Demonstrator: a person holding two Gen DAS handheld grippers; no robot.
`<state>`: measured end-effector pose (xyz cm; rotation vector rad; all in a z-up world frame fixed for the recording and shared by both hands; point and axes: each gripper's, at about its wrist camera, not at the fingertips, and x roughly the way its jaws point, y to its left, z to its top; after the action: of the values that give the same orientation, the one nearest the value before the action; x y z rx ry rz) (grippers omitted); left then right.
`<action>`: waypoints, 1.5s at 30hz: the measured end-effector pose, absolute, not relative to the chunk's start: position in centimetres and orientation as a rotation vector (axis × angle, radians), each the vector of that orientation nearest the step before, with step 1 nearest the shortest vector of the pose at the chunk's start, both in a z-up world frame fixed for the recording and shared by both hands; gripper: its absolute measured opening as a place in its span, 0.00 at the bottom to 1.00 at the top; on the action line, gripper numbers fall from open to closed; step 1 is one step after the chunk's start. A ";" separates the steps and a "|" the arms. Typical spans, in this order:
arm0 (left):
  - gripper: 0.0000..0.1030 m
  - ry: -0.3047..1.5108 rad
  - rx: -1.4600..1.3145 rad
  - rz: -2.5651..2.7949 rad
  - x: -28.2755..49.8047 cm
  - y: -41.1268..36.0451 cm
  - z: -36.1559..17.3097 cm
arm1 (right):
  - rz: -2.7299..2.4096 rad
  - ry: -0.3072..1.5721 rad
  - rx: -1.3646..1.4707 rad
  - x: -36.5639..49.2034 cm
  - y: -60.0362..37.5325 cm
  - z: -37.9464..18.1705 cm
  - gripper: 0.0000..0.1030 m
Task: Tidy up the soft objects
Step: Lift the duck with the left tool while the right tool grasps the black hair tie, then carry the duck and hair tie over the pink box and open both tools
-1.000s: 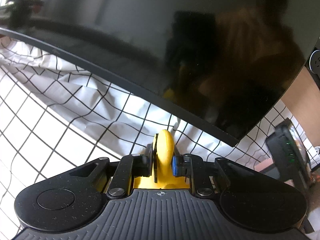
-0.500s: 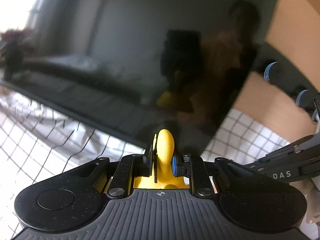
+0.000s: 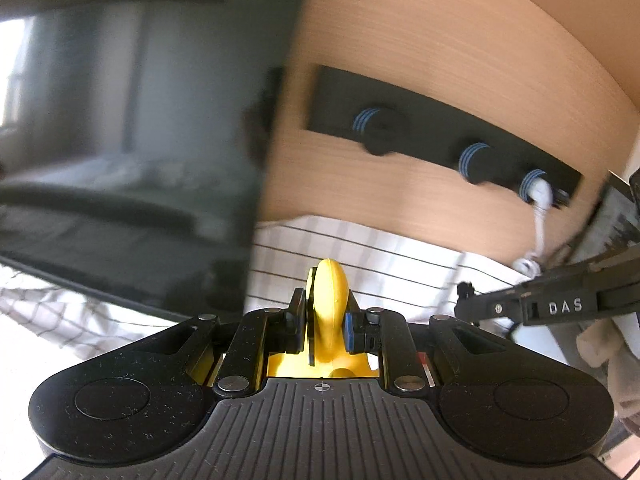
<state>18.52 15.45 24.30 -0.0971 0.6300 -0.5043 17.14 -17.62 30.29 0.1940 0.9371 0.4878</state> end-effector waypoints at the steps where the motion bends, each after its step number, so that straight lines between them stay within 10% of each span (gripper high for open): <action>1: 0.20 0.634 -0.093 -0.523 18.3 14.4 24.3 | 0.463 0.926 0.200 16.6 -19.0 30.1 0.07; 35: 0.25 0.967 -0.173 -0.777 21.9 -7.7 8.7 | 0.175 0.844 0.527 14.8 -33.3 20.2 0.07; 45: 0.37 0.834 -0.116 -0.858 20.2 -5.1 12.4 | 0.203 0.880 0.495 20.3 -30.3 18.4 0.11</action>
<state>20.17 -5.13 12.42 -0.1160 0.8345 -0.8577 20.33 -30.25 18.41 0.4950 0.8804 0.2028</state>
